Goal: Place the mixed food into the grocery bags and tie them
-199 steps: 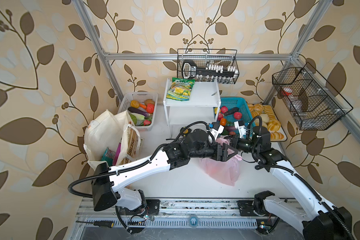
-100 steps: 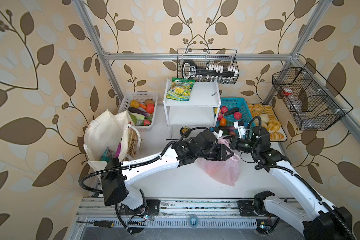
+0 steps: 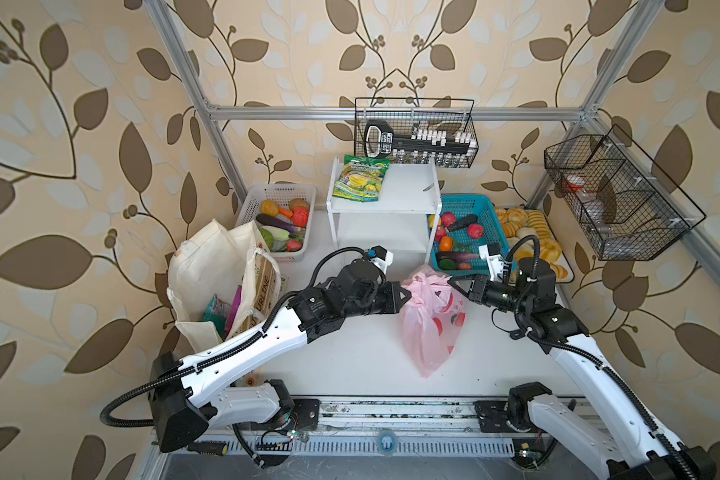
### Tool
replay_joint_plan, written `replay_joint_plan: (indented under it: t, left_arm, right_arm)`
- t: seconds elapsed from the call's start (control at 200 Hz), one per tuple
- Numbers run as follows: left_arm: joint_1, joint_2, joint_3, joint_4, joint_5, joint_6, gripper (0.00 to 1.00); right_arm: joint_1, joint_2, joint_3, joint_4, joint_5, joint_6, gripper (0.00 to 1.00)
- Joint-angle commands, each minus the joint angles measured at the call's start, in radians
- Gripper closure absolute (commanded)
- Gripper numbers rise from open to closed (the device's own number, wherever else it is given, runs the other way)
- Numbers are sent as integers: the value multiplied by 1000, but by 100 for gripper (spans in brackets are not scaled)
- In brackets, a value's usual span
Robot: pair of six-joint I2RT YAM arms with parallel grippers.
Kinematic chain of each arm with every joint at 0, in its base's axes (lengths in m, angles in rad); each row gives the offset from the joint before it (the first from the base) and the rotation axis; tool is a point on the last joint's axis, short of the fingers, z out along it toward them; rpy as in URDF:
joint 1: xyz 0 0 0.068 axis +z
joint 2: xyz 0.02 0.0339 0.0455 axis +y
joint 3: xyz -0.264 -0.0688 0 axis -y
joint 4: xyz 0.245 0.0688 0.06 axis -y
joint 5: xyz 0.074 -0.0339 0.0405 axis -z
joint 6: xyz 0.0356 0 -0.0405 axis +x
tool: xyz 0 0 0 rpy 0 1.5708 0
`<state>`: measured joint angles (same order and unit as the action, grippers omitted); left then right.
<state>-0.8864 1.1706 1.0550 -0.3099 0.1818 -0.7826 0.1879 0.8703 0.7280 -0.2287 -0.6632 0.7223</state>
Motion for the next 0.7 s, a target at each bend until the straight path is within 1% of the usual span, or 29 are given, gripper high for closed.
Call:
replay_joint_plan:
  t: [0.0,0.08,0.145,0.19,0.265,0.36,0.395,0.46,0.54,0.59,0.695]
  left_arm:
    - [14,-24,10,-62,48,110,100]
    - [18,-9,30,-88,72,156,97]
    - [21,11,47,-103,90,176,97]
    - [21,25,57,-99,110,191,97]
    - [22,44,59,-62,164,207,100]
    - [22,65,45,-6,214,212,100]
    - [22,72,36,15,223,211,100]
    - [22,84,23,44,235,211,100]
    - [22,96,20,66,255,206,100]
    - [23,100,16,82,266,204,100]
    - [23,114,14,91,270,203,100]
  right_arm:
    - [-19,-13,-9,-16,-15,-13,100]
    - [-27,-9,-14,3,-85,0,100]
    - [-27,1,-7,-2,-145,-13,100]
    - [-28,3,-1,-29,-150,-33,100]
    - [-28,1,-2,-56,-132,-54,100]
    - [-24,1,-15,-49,-139,-47,100]
    - [-17,1,-20,-40,-151,-46,94]
    - [5,1,-26,-33,-158,-59,81]
    - [22,-9,-29,-39,-150,-81,70]
    - [25,-21,-35,-37,-152,-80,66]
    - [22,-61,-48,-28,-154,-78,62]
